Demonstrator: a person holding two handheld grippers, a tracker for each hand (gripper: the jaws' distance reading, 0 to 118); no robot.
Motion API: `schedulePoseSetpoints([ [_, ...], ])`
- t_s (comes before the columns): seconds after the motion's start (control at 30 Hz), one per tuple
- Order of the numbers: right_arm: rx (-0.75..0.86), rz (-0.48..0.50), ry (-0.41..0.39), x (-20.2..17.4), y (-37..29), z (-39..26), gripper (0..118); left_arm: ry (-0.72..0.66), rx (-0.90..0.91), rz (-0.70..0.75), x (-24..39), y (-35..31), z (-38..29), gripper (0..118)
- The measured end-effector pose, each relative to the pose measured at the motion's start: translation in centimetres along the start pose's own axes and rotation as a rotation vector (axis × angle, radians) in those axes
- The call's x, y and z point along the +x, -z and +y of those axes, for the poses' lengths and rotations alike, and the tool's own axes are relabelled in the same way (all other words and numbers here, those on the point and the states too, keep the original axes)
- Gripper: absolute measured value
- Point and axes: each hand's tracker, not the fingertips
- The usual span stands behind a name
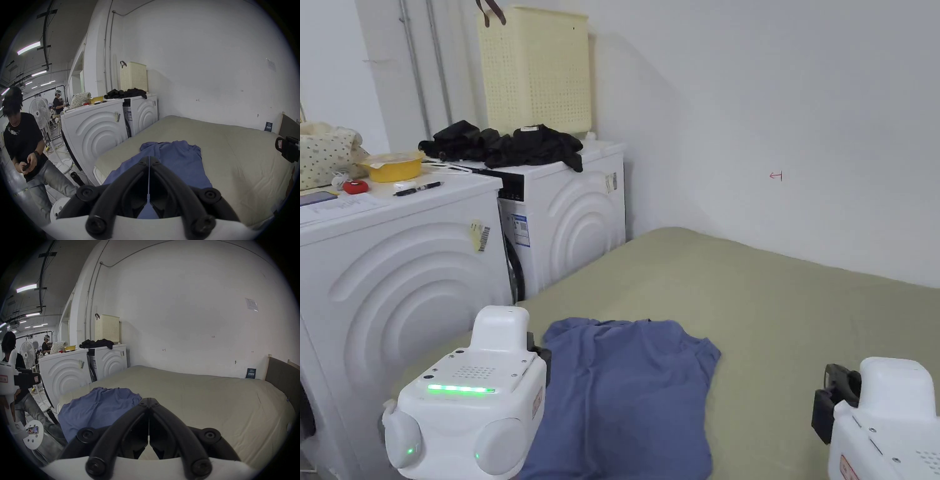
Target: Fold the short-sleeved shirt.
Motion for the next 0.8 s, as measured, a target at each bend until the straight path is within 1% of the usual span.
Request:
schedulePoseSetpoints([
  [0.13,-0.026,-0.008,0.01,1.1,0.9,-0.9,3,-0.006,-0.054,-0.022,1.0,3.3,-0.4,0],
  [0.23,-0.053,-0.018,0.014,2.2,1.8,-2.0,3,0.011,-0.12,-0.059,2.5,7.1,-1.0,0],
  [0.4,-0.122,-0.02,0.016,3.6,3.9,-4.6,3,0.036,-0.321,-0.148,5.8,16.0,-3.3,0],
  [0.5,-0.168,-0.017,0.034,4.3,4.9,-6.3,3,0.025,-0.446,-0.211,7.8,21.2,-5.1,0],
  [0.57,-0.196,-0.022,0.04,4.8,5.4,-7.5,3,0.025,-0.515,-0.255,8.9,24.2,-6.0,3],
  [0.6,-0.214,-0.022,0.044,5.1,5.5,-8.1,3,0.032,-0.551,-0.28,9.5,25.6,-6.4,20],
  [0.63,-0.227,-0.018,0.049,5.3,5.7,-8.6,3,0.02,-0.566,-0.296,10.0,26.6,-6.8,51],
  [0.67,-0.245,-0.014,0.052,5.6,5.9,-9.2,3,0.046,-0.59,-0.307,10.8,27.6,-7.1,90],
  [0.7,-0.255,-0.019,0.054,5.7,6.0,-9.7,3,0.069,-0.635,-0.31,11.6,28.8,-7.4,118],
  [0.73,-0.264,-0.025,0.058,5.9,6.1,-10.1,3,0.091,-0.676,-0.3,12.2,29.8,-7.8,118],
  [0.77,-0.276,-0.027,0.064,6.0,6.3,-10.6,3,0.111,-0.656,-0.294,12.8,29.9,-8.0,118],
  [0.8,-0.286,-0.029,0.073,6.2,6.4,-11.0,3,0.147,-0.673,-0.258,13.6,30.7,-8.1,118],
])
